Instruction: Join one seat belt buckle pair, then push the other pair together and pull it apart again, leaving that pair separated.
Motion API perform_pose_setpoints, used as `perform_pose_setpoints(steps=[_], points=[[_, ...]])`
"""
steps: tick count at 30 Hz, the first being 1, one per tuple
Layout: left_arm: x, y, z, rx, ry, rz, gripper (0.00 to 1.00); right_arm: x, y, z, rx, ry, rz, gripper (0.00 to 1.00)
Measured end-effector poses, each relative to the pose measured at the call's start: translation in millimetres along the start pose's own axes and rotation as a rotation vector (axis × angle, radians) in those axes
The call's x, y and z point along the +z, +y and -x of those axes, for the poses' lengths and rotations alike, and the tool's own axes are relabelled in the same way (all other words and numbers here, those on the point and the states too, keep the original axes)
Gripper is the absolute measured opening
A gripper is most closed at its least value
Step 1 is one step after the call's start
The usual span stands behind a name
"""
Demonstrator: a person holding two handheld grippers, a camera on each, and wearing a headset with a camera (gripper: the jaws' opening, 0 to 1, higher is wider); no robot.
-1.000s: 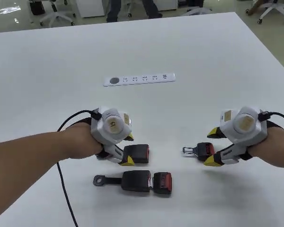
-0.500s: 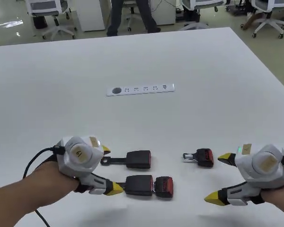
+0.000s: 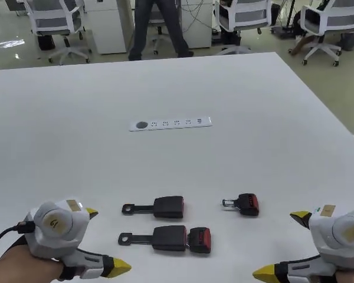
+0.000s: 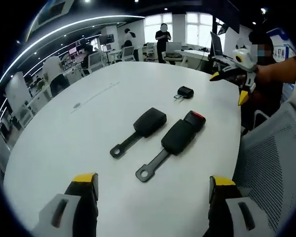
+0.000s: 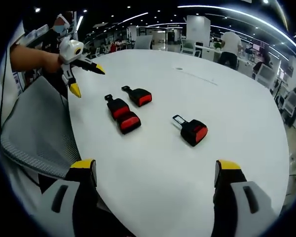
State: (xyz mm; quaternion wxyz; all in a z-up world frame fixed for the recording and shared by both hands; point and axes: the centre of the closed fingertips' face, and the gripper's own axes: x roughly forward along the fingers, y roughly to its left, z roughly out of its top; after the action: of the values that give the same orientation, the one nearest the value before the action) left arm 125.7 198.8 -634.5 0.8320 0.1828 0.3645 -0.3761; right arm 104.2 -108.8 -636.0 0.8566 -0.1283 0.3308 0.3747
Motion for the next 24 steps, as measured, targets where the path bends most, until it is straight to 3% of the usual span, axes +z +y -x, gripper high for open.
perform_pose_setpoints(steps=[2,4,9,12,24], points=[[-0.4,-4.8,5.5,0.014,-0.005,0.005,1.0,5.2,1.3,0.5,-0.008,-0.035,0.019,0.99],[-9.7,-0.8,5.1,0.02,-0.002,0.038,1.0,6.7,1.2,0.5,-0.014,-0.027,0.009,0.99],[-10.5,-1.1,9.6,0.041,-0.02,0.069,1.0,9.5,-1.1,-0.5,-0.058,-0.022,0.03,1.0],[-12.7,10.4,11.6,0.08,-0.045,0.101,1.0,12.7,0.4,-2.5,-0.043,-0.034,0.003,1.0],[-17.4,15.6,12.5,0.099,-0.052,0.152,1.0,15.5,-2.4,-7.0,-0.051,-0.022,0.023,1.0]])
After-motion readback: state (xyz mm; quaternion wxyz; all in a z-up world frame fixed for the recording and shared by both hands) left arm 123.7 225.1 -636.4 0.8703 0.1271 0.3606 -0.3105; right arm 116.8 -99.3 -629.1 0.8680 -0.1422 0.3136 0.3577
